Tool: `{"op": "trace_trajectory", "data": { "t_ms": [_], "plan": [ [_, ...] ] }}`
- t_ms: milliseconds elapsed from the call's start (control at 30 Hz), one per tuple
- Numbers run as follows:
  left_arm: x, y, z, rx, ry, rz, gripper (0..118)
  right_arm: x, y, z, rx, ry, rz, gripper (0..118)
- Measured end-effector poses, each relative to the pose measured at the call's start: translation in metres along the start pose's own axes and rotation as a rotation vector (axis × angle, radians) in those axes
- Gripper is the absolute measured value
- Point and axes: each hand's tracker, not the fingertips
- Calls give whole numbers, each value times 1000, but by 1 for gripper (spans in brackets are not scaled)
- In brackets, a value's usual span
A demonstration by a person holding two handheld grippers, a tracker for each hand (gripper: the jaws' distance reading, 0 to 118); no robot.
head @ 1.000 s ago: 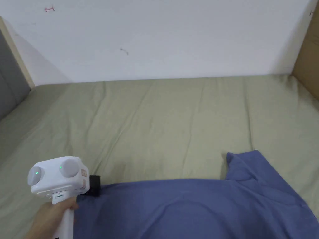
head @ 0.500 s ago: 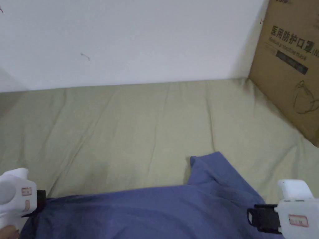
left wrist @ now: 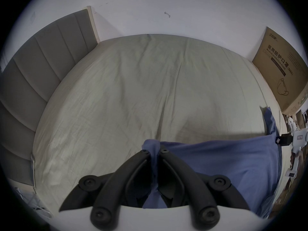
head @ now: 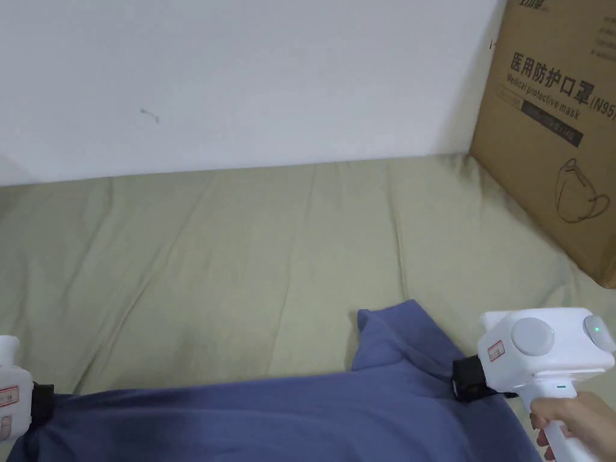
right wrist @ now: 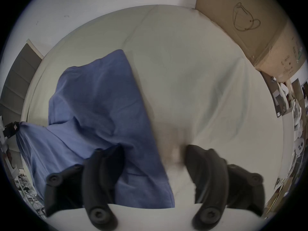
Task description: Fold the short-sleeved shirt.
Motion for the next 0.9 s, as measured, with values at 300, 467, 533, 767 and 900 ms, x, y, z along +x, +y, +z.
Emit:
{"op": "trace_trajectory", "data": {
  "t_ms": [300,467,533,767,900],
  "plan": [
    [-5,2,32,23,12,-12,4,-13,5,19,-20,138,-59,3],
    [-12,13,67,65,21,-6,4,-6,20,61,62,200,-135,2],
    [-12,20,85,88,14,-8,4,-2,27,85,90,231,-147,2],
    [-10,45,169,234,37,-17,4,4,38,193,253,280,-158,2],
    [-14,65,226,318,18,6,4,4,46,266,381,282,-159,2]
  ]
}}
